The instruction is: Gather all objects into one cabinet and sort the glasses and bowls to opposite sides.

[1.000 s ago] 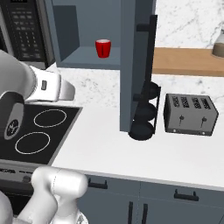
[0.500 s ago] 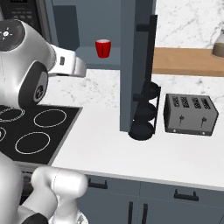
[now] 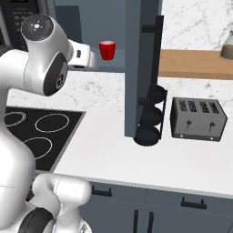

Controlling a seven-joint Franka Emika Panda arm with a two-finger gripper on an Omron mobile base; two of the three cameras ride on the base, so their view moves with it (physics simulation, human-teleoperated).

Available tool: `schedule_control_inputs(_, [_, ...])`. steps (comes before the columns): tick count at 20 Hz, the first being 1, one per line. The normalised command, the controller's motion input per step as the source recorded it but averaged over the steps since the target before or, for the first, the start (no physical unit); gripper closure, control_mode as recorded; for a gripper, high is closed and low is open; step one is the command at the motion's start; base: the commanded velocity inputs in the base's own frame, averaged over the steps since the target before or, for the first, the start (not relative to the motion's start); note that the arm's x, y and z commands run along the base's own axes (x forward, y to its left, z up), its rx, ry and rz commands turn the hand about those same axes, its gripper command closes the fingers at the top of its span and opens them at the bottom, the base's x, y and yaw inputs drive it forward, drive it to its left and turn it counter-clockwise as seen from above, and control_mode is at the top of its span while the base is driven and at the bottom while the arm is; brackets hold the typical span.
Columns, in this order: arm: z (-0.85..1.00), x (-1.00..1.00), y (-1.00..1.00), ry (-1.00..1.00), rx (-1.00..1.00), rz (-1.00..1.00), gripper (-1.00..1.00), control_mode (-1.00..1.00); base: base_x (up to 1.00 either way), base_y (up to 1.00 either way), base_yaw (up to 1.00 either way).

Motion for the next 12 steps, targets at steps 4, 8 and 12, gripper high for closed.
schedule_control_inputs(4, [0.00,0.31,0.03,0.02,-0.07,0.10,-1.00,-1.00,0.00,0.00,0.00])
schedule_control_inputs(8, [0.00,0.24,0.04,0.00,-0.08,0.07,-1.00,-1.00,0.00,0.00,0.00])
schedule_control_inputs(12, [-0.06,0.21,0.00,0.00,-0.07,0.01,-1.00,-1.00,0.00,0.00,0.00])
